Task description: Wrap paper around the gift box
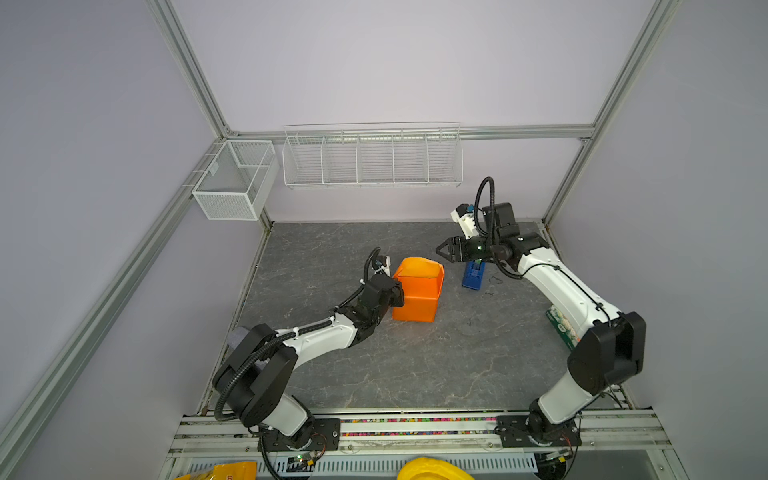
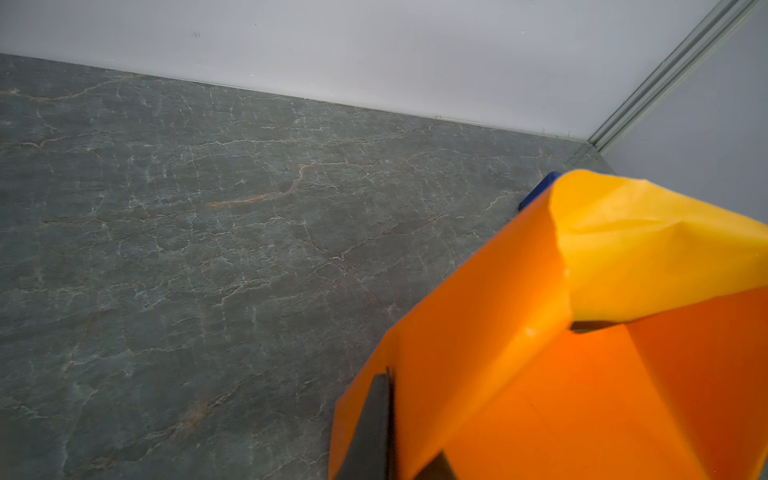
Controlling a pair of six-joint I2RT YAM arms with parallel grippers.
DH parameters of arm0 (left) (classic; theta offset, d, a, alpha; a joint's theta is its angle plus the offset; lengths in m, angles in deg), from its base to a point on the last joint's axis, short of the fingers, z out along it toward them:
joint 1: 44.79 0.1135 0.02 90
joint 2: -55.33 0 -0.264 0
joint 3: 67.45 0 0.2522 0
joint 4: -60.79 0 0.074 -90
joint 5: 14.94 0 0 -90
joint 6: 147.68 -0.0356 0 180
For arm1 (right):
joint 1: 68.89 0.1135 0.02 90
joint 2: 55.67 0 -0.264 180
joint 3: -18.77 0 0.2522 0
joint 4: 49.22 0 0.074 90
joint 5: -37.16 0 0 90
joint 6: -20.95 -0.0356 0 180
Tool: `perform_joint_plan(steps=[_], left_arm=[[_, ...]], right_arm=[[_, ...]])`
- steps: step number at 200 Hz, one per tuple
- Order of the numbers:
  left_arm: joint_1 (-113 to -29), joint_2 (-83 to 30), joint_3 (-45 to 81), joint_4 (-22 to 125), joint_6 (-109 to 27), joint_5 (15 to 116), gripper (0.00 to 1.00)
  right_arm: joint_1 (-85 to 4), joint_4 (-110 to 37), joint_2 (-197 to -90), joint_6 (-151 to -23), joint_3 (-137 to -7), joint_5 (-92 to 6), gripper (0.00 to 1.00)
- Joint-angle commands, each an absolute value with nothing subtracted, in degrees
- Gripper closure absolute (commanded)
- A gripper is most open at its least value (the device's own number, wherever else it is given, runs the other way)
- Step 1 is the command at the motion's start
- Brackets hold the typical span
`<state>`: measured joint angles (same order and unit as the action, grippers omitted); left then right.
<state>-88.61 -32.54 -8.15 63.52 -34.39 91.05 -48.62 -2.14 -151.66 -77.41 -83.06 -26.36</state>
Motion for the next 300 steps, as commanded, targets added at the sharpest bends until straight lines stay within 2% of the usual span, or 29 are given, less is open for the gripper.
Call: perform_joint_plan(steps=[1,41,125,152,205,281,300], left_arm=[[-89.00,-33.98,-7.55,59.17,-38.25,89.18,0.92],[-88.73,-33.87,-7.32,58.99,-39.75,88.43,0.93],[-88.47,-33.52,-7.63,58.47,-38.81,89.56,0.93],[-88.39,-33.46,-7.78,58.46,-38.59,89.74,0.93],[-88.39,-33.45,-7.89,58.47,-38.32,89.98,0.94],[-88.39,-32.90,-8.00,58.13,-37.82,90.60,0.94],[-88.39,-32.74,-8.03,58.12,-37.73,90.50,0.94]], right_arm=[[-49.13,6.37,-154.07,-71.82,-85.39,-18.61,0.39],[-49.21,9.94,-157.00,-70.94,-86.02,-12.58,0.40],[-49.16,7.91,-154.49,-73.05,-85.69,-12.26,0.66],[-49.17,8.09,-154.05,-73.20,-85.87,-13.86,0.75],[-48.21,8.02,-152.82,-72.96,-86.35,-23.40,0.91],[-43.75,3.25,-147.00,-69.86,-84.27,-38.78,0.93],[-43.10,2.50,-146.53,-68.82,-83.71,-38.60,0.92]])
